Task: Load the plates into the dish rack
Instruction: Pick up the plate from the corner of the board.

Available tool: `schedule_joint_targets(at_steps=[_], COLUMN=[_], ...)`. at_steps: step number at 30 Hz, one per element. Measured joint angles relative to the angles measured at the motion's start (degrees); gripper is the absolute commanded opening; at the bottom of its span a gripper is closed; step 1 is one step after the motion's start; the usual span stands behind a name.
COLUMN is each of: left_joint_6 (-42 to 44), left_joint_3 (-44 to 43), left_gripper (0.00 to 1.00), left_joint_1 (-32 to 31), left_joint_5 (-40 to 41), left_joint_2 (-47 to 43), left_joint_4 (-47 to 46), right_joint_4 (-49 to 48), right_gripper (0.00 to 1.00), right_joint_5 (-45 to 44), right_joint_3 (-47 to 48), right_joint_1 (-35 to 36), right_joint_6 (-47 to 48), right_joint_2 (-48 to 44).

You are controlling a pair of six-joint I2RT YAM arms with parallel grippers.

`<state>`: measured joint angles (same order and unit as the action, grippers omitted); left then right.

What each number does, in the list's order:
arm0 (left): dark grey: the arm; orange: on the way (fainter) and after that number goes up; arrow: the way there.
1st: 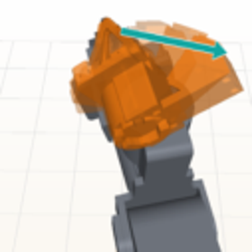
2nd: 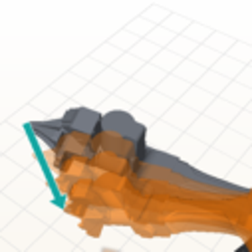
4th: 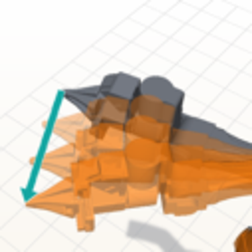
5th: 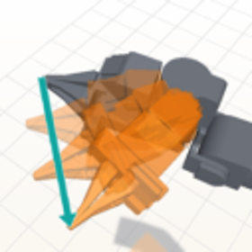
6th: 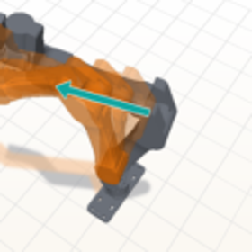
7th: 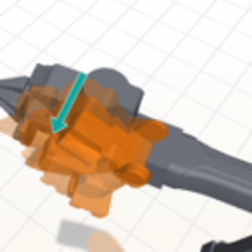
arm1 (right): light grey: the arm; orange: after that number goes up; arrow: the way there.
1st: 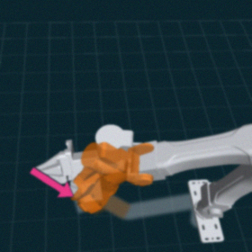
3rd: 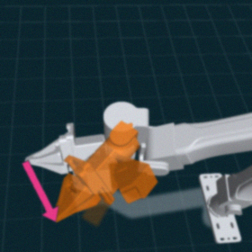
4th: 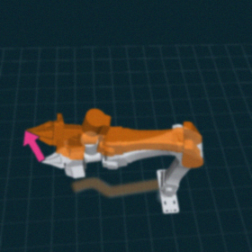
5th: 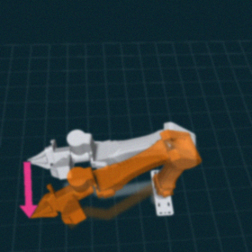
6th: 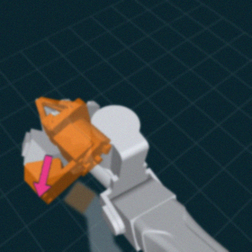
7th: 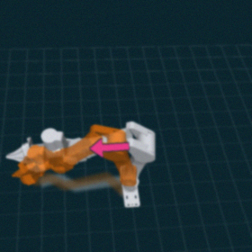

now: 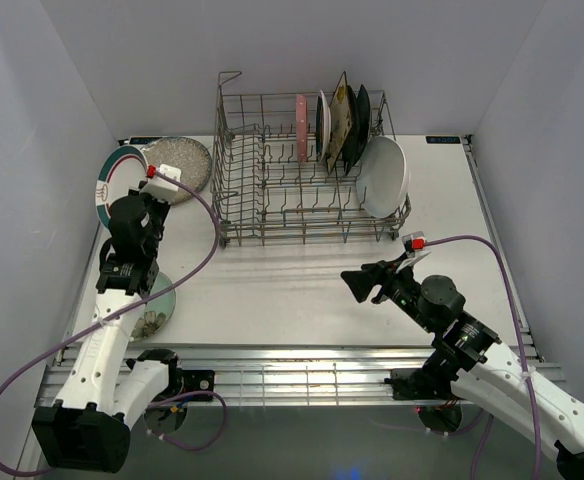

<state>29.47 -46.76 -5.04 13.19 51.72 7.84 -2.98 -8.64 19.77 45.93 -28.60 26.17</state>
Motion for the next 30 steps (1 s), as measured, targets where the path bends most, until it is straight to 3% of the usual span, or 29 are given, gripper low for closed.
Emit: schedule_joint_targets(at_steps=[14,30], left_joint_6=[-7.1,-21.57], left_joint_3=[-13.88,-28.63], left_gripper=[0.0,0.0], left_joint_1=[0.0,0.0], left_joint_5=[-9.9,-25.57], left_joint_2=[-1.29,2.14], left_joint_4=[8.74,16.09], right_joint_4=[-0.15,-4.74], right_gripper=[0.73,0.73], right_joint_5=[-0.17,1.16], right_joint_3=[0.0,-0.57], right_joint_1=[0.0,0.0], right_joint_6=[0.0,0.61], right_joint_2=[2.32,3.93])
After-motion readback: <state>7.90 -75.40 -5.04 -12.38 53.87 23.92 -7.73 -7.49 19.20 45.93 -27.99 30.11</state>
